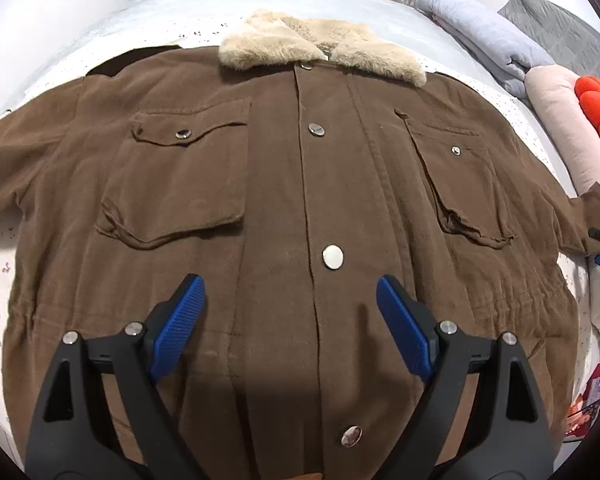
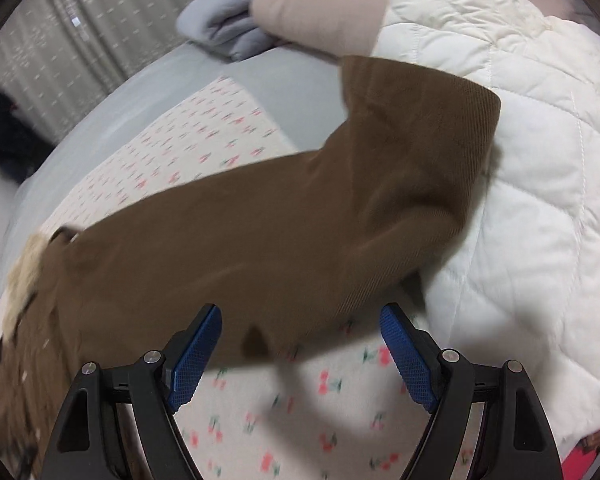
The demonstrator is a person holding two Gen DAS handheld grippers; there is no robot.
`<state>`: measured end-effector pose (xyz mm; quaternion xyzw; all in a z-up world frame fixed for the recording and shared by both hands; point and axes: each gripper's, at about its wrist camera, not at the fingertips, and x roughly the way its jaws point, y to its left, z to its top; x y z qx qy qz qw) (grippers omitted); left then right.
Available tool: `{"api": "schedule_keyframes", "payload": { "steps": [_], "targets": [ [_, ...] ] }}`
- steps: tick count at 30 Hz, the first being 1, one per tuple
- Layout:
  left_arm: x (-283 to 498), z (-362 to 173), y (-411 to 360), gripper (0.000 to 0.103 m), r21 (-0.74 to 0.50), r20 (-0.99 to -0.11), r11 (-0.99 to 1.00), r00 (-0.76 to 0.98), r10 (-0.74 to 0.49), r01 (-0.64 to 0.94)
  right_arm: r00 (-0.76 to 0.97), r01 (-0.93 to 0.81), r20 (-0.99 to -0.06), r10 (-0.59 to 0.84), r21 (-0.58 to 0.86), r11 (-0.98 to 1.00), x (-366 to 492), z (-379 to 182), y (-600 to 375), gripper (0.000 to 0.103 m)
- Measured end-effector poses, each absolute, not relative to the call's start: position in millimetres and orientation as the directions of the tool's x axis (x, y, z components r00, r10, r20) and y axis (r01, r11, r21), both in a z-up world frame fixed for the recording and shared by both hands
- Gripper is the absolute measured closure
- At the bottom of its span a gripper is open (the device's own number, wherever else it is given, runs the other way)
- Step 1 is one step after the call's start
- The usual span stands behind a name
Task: Fold large clothes
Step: 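Move the right tool toward the coat sleeve cuff, then grasp the sleeve cuff with the right tool and fold it across the coat front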
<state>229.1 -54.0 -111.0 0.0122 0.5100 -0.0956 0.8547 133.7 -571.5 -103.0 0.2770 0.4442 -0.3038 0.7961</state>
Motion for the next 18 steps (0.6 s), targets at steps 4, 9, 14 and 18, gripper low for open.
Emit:
{"api": "schedule_keyframes", "payload": {
  "steps": [4, 9, 14, 18],
  "targets": [
    [232.6, -106.1, -54.1, 0.015, -0.08, -0.872, 0.98, 0.464, -0.158, 0.184, 0.39, 0.798, -0.857, -0.337, 0.132, 0.588, 141.1, -103.2, -578.1, 0.023],
    [237.4, -103.5, -53.1, 0.015, -0.11, -0.869, 0.976, 0.458, -0.186, 0.189, 0.375, 0.831, -0.825, -0.423, 0.097, 0.548, 149.0, -94.0, -582.8, 0.074],
    [239.7, -100.1, -50.6, 0.015, -0.121, -0.864, 0.971, 0.461, -0.204, 0.205, 0.441, 0.807, -0.756, -0.485, 0.097, 0.583, 146.7, -56.8, -574.3, 0.097],
    [244.4, -99.9, -43.6, 0.015, -0.15, -0.867, 0.965, 0.441, -0.233, 0.215, 0.51, 0.759, -0.677, -0.531, 0.064, 0.647, 147.9, -12.9, -550.1, 0.097]
  ]
}}
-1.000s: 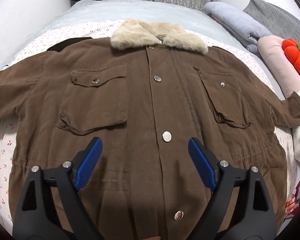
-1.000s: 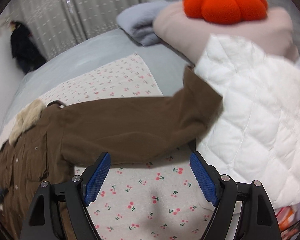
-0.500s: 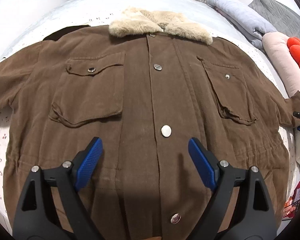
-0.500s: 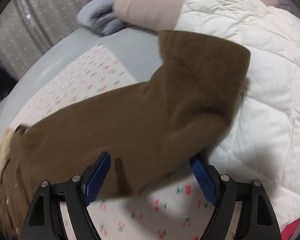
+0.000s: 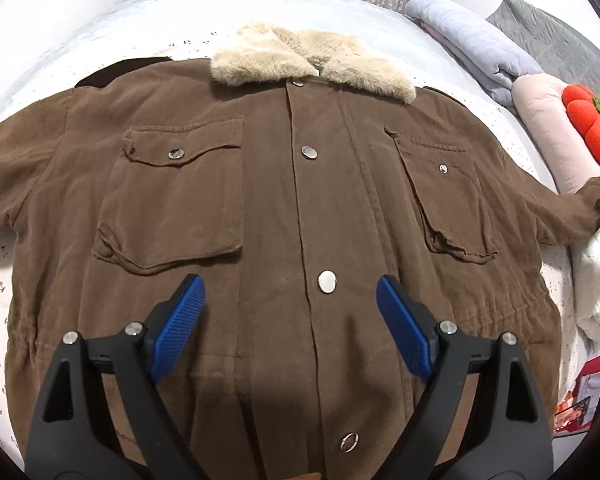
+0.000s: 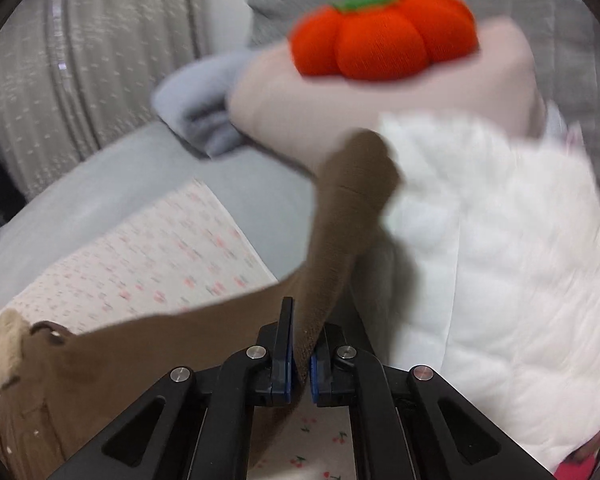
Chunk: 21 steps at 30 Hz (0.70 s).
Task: Fold large clothes
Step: 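Grasp the sleeve cuff with the right tool and fold it across the coat front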
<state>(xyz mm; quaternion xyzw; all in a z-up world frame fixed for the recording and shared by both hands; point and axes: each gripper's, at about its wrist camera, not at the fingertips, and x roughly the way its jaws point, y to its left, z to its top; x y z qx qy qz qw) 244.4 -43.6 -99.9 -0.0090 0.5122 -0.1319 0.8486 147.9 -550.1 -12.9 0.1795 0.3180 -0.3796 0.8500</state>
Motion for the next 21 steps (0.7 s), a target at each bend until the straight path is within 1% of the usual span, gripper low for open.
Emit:
{"api": "schedule_keyframes", "payload": {
  "steps": [5, 11, 16, 21],
  "targets": [
    [243.9, -100.5, -32.2, 0.015, -0.188, -0.862, 0.961, 0.434, -0.26, 0.201, 0.62, 0.683, -0.573, -0.536, 0.058, 0.728, 165.3, 46.4, -521.0, 0.098],
    [230.7, -106.8, -27.3, 0.015, -0.206, -0.857, 0.954, 0.431, -0.284, 0.219, 0.761, 0.527, -0.482, -0.433, 0.071, 0.847, 203.1, 104.6, -458.9, 0.098],
    [224.9, -112.2, -16.6, 0.015, -0.227, -0.852, 0.951, 0.43, -0.299, 0.21, 0.842, 0.348, -0.453, -0.293, 0.041, 0.937, 235.8, 123.0, -387.0, 0.098],
    [226.3, -114.2, -0.3, 0.015, -0.257, -0.845, 0.948, 0.432, -0.314, 0.187, 0.869, 0.174, -0.472, -0.147, 0.013, 0.985, 260.9, 114.3, -311.9, 0.098]
  ]
}}
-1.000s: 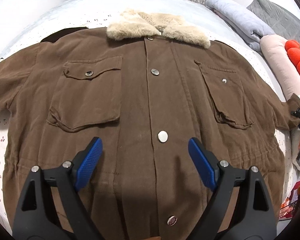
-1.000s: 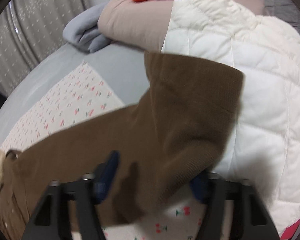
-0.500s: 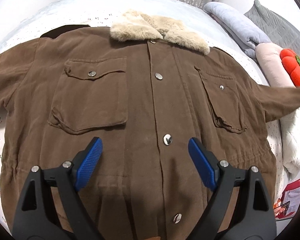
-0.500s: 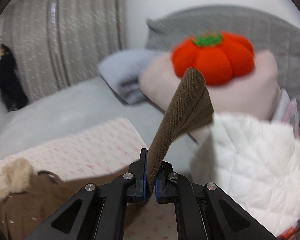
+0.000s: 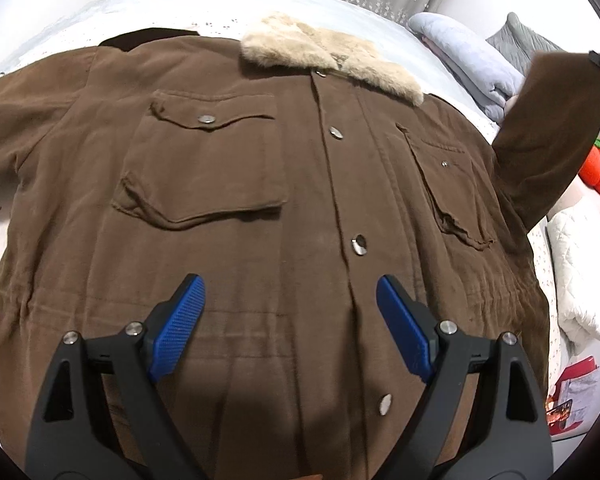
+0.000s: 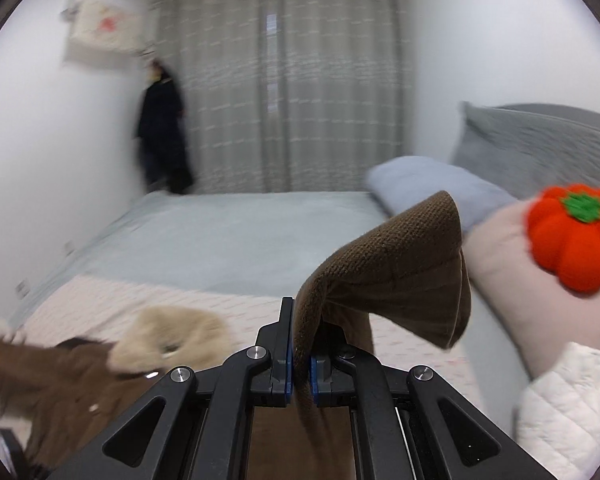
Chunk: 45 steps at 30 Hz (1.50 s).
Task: Fold large clothes
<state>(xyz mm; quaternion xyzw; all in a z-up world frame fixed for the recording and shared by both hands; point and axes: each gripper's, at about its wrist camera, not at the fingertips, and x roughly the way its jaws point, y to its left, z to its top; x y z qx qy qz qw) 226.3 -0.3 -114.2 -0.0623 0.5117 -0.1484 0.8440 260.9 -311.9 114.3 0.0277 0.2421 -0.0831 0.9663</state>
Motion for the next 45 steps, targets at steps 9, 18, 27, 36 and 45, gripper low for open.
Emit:
{"api": "schedule_keyframes", "payload": {
  "steps": [9, 18, 27, 36, 45],
  "targets": [
    [237.0, -112.4, 24.9, 0.015, -0.314, -0.82, 0.935, 0.45, -0.354, 0.164, 0.845, 0.054, -0.534, -0.03, 0.028, 0.998, 283.3, 80.6, -272.5, 0.098],
    [257.0, -91.1, 10.7, 0.015, -0.302, -0.793, 0.924, 0.475, -0.381, 0.237, 0.836, 0.069, -0.548, -0.002, 0.102, 0.992, 272.9, 66.2, -293.0, 0.097],
    [304.5, -76.2, -84.3, 0.049, -0.115, -0.789, 0.81, 0.442, -0.426, 0.575, 0.772, 0.336, -0.609, -0.183, 0.146, 0.931, 240.4, 20.4, -409.5, 0.097],
    [393.1, -115.2, -142.3, 0.076, -0.416, -0.82, 0.743, 0.137, -0.556, 0.524, 0.609, 0.391, -0.759, -0.23, 0.035, 0.92, 228.6, -53.5, -461.3, 0.088],
    [427.1, -137.0, -174.1, 0.069, -0.495, -0.843, 0.756, -0.026, -0.537, 0.428, 0.623, 0.336, -0.754, -0.21, 0.015, 0.942, 208.3, -34.5, -459.8, 0.034]
  ]
}}
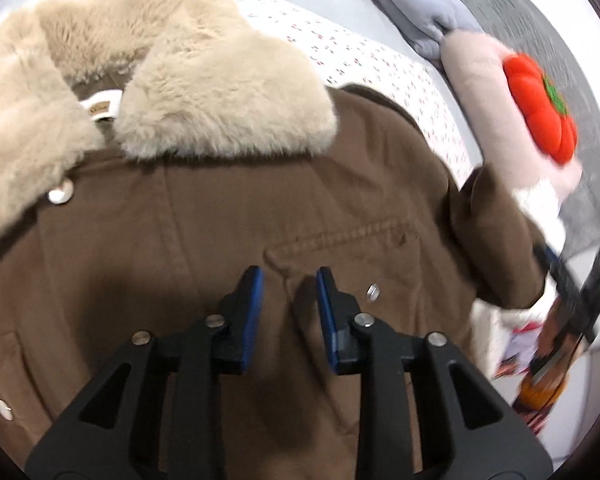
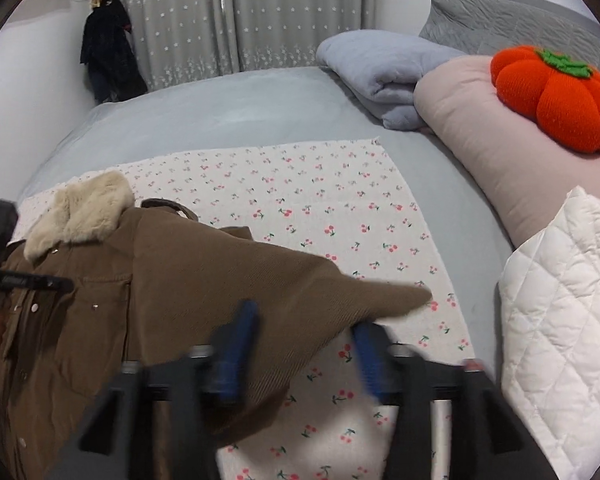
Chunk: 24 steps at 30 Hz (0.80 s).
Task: Fold large clothes
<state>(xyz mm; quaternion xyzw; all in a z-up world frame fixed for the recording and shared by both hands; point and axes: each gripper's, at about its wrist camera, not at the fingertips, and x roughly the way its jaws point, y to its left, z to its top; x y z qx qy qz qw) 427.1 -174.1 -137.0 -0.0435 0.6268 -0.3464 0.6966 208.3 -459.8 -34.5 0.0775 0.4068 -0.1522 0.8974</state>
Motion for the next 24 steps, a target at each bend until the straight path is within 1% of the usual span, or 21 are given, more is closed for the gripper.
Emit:
{"api": "schedule_keyframes", "payload": {
  "steps": [1, 3, 7, 8, 9, 10, 12, 15, 16, 18, 20, 23, 24],
  "targets": [
    [430.0, -138.7, -176.2, 0.066, -0.511, -0.839, 0.76, -0.042, -0.543, 0.402, 0.621, 0.332, -0.753, -0.216, 0.004, 0.943, 206.4, -32.5, -460.2, 0.031],
    [432.6, -140.4, -183.1, 0.066, -0.505, -0.848, 0.775, -0.052, -0.527, 0.38, 0.608, 0.346, -0.755, -0.244, -0.025, 0.938, 203.7, -29.1, -463.0, 0.031],
    [426.1, -145.0, -198.7, 0.066, -0.412, -0.901, 0.829, -0.035, -0.432, 0.378, 0.594, 0.392, -0.747, -0.299, -0.056, 0.918, 196.5, -21.3, -474.8, 0.031],
    [424.2, -145.3, -202.3, 0.07, -0.381, -0.914, 0.842, -0.018, -0.406, 0.382, 0.594, 0.406, -0.743, -0.31, -0.056, 0.912, 194.2, -18.5, -478.4, 0.031],
    [420.0, -143.7, -205.9, 0.083, -0.323, -0.934, 0.859, 0.011, -0.356, 0.397, 0.596, 0.416, -0.738, -0.317, -0.054, 0.908, 192.3, -15.9, -480.7, 0.031],
    [417.9, -142.6, -208.6, 0.088, -0.293, -0.943, 0.865, 0.028, -0.332, 0.408, 0.603, 0.424, -0.732, -0.319, -0.045, 0.905, 189.9, -12.5, -482.8, 0.031],
    [416.0, -140.4, -206.4, 0.093, -0.303, -0.939, 0.865, 0.032, -0.344, 0.4, 0.616, 0.428, -0.722, -0.316, -0.03, 0.903, 186.5, -6.0, -482.6, 0.031],
    [416.1, -131.9, -191.5, 0.103, -0.387, -0.901, 0.852, 0.051, -0.431, 0.353, 0.636, 0.424, -0.688, -0.349, -0.067, 0.903, 184.8, 8.3, -469.5, 0.031],
    [417.5, -127.4, -185.6, 0.103, -0.425, -0.878, 0.841, 0.074, -0.473, 0.335, 0.643, 0.418, -0.675, -0.362, -0.086, 0.904, 184.9, 12.9, -463.2, 0.031],
    [419.6, -121.0, -177.3, 0.103, -0.44, -0.858, 0.841, 0.128, -0.497, 0.314, 0.663, 0.4, -0.655, -0.363, -0.1, 0.911, 186.4, 21.4, -452.3, 0.031],
    [418.1, -118.8, -173.9, 0.103, -0.465, -0.842, 0.827, 0.131, -0.523, 0.315, 0.694, 0.348, -0.656, -0.295, -0.052, 0.936, 191.2, 25.9, -442.2, 0.028],
    [410.6, -117.8, -181.2, 0.102, -0.525, -0.807, 0.755, 0.053, -0.589, 0.394, 0.715, 0.185, -0.695, -0.077, 0.082, 0.979, 211.1, 19.3, -422.4, 0.028],
    [402.9, -118.2, -190.0, 0.102, -0.532, -0.8, 0.72, 0.015, -0.6, 0.445, 0.703, 0.111, -0.711, 0.023, 0.141, 0.984, 223.5, 12.2, -412.9, 0.028]
  ]
}}
